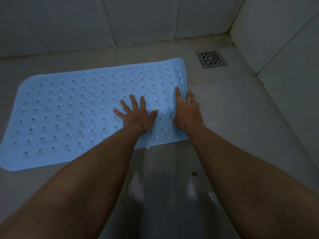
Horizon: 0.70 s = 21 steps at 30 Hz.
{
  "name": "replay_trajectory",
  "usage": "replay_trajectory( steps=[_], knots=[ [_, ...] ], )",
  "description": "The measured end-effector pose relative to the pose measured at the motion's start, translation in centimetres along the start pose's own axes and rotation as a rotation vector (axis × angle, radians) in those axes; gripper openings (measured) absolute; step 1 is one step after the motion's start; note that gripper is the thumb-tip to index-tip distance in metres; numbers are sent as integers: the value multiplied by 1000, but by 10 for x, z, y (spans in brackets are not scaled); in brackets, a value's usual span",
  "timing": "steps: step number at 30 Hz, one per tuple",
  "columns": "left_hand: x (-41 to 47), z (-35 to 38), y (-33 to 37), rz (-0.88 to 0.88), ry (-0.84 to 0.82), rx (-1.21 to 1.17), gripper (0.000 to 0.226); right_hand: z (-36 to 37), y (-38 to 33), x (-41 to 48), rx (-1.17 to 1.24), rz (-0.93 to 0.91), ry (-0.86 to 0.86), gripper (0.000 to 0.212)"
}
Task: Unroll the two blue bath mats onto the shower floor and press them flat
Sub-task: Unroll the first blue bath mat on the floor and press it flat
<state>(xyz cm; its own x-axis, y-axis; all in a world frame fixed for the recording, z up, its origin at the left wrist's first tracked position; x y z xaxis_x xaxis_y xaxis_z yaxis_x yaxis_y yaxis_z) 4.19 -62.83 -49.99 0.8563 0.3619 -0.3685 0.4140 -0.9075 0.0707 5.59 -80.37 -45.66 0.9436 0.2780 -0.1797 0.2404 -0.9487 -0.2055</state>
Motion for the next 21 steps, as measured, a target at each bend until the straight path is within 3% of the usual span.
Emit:
replay_trajectory(
  steps=[4,7,13,16,21],
  knots=[
    [-1,8,1,20,70,33,87,2,19,0,-265,-63,57,62],
    [2,9,0,37,71,32,86,2,22,8,-274,-76,-83,57],
    [6,7,-1,40,20,34,87,3,35,17,-63,39,-377,112],
    [6,7,-1,39,15,35,87,12,36,14,85,30,-389,115],
    [7,-2,-7,61,-48,-10,86,11,31,11,75,39,-366,111]
  ],
)
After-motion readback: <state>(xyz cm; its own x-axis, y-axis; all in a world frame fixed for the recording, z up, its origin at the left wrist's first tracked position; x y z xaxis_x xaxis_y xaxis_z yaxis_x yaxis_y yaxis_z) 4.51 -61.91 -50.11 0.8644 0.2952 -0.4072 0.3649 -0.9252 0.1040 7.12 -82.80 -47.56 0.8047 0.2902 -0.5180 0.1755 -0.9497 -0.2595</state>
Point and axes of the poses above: each hand's wrist, its own x-axis towards the middle knuckle, its own z-axis out of the palm, y = z × x, the point moved 3 cm from there along x, towards the middle knuckle, and after that the axes turned 8 degrees about -z, right-handed, at the moved point
